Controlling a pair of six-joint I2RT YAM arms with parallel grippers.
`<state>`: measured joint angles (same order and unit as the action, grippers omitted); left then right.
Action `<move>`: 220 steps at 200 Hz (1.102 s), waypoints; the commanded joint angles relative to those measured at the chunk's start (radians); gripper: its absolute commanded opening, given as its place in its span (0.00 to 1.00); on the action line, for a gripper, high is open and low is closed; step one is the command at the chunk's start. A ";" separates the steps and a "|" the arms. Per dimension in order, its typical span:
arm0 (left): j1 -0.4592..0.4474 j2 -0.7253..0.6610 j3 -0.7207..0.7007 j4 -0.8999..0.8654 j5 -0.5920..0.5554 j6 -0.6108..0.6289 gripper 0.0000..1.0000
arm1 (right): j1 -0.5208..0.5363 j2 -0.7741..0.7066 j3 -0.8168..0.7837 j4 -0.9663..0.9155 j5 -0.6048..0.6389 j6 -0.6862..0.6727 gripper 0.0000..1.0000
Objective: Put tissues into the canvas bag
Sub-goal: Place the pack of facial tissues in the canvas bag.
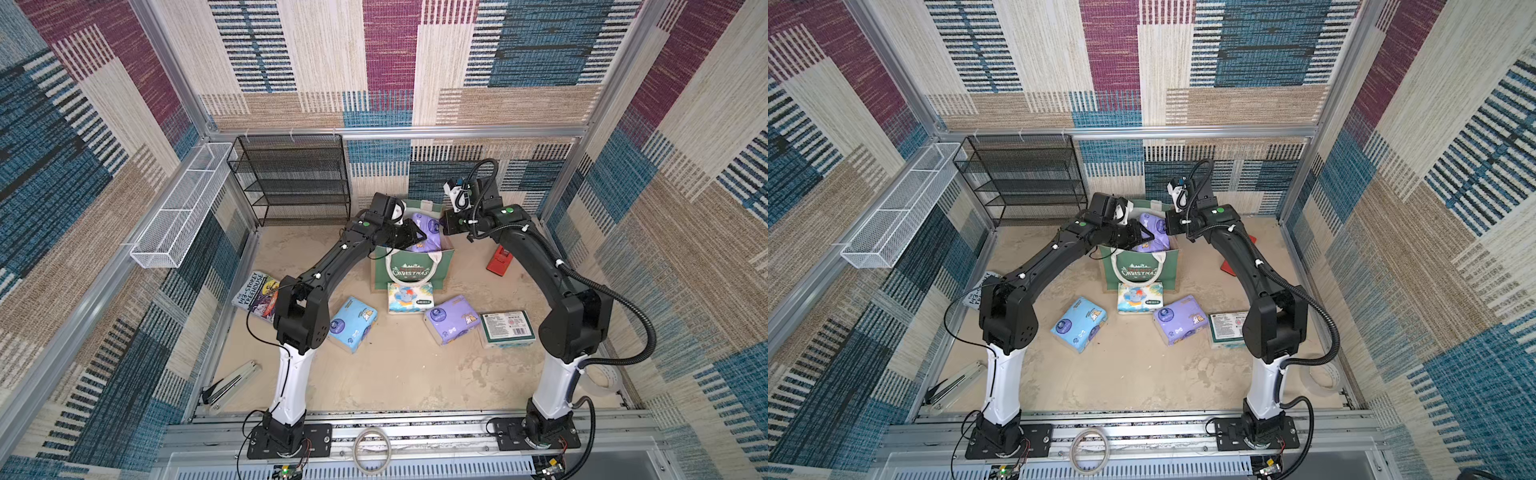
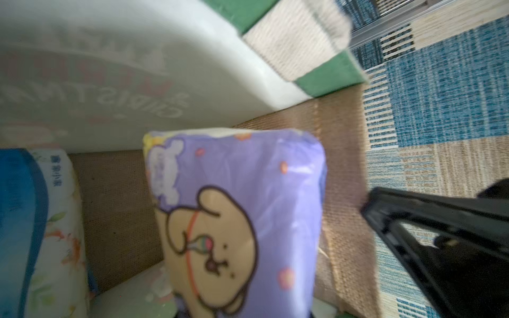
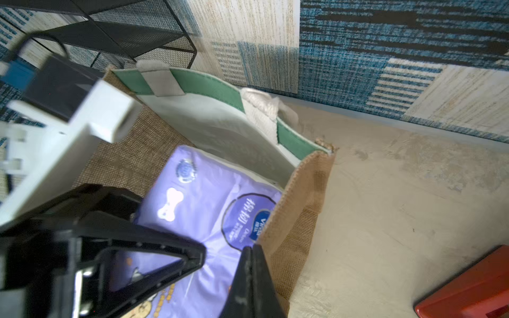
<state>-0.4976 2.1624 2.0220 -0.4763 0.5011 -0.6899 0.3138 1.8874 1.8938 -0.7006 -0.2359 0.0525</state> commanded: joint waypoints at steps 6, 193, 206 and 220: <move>-0.004 0.026 0.008 -0.001 0.039 0.008 0.19 | 0.002 -0.016 -0.003 0.067 -0.052 0.026 0.00; -0.019 0.298 0.242 -0.280 0.051 0.151 0.31 | 0.001 -0.060 -0.099 0.156 -0.143 0.092 0.00; -0.021 0.317 0.269 -0.318 0.039 0.171 0.34 | 0.001 -0.063 -0.106 0.160 -0.143 0.092 0.00; -0.019 0.333 0.297 -0.356 0.025 0.193 0.37 | 0.001 -0.067 -0.112 0.162 -0.142 0.092 0.00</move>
<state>-0.5156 2.4676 2.2837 -0.7174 0.5369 -0.5694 0.3138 1.8370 1.7882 -0.6197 -0.3588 0.1333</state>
